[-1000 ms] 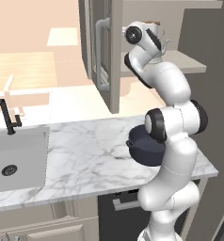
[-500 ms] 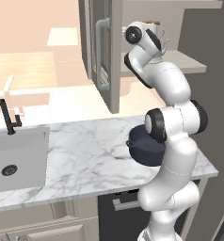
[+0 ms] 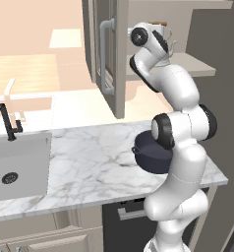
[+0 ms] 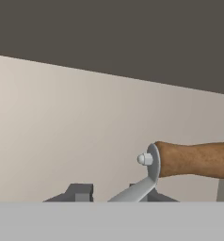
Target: Pick the kettle from the cabinet and place it on a stove burner. Then pick the pot from the counter and place it on another stove burner. Finally, turn both burners on.
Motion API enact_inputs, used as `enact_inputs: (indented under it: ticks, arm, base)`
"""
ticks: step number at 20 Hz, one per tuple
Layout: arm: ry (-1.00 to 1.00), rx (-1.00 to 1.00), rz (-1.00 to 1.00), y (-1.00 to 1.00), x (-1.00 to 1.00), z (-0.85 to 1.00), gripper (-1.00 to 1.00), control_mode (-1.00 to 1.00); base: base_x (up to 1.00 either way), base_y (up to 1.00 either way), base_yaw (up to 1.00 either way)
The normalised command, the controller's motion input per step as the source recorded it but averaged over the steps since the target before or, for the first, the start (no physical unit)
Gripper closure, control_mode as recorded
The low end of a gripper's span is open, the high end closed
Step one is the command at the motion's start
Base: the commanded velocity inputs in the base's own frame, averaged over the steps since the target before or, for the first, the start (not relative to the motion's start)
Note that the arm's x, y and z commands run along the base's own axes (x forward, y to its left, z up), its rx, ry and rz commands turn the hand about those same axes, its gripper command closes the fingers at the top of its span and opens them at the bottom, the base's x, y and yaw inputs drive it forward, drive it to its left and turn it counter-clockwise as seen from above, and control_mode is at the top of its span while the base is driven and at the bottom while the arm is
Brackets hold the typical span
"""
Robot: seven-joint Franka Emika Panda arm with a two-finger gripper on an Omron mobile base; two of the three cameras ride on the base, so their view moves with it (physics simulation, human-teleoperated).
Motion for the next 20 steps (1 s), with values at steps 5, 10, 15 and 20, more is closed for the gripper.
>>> enact_inputs:
  ticks: [5,10,15,20]
  arm:
    - [0.00,0.00,-0.01,-0.01,-0.15,0.00,1.00,-1.00]
    - [0.00,0.00,-0.02,-0.12,-0.34,0.00,1.00,-1.00]
    - [0.00,0.00,-0.02,-0.09,-0.34,0.00,1.00,-1.00]
    - [0.00,0.00,-0.02,-0.05,-0.35,-0.02,1.00,-1.00]
  base:
    - [0.00,0.00,0.00]
    - [0.00,0.00,0.00]
    - [0.00,0.00,0.00]
    - [0.00,0.00,0.00]
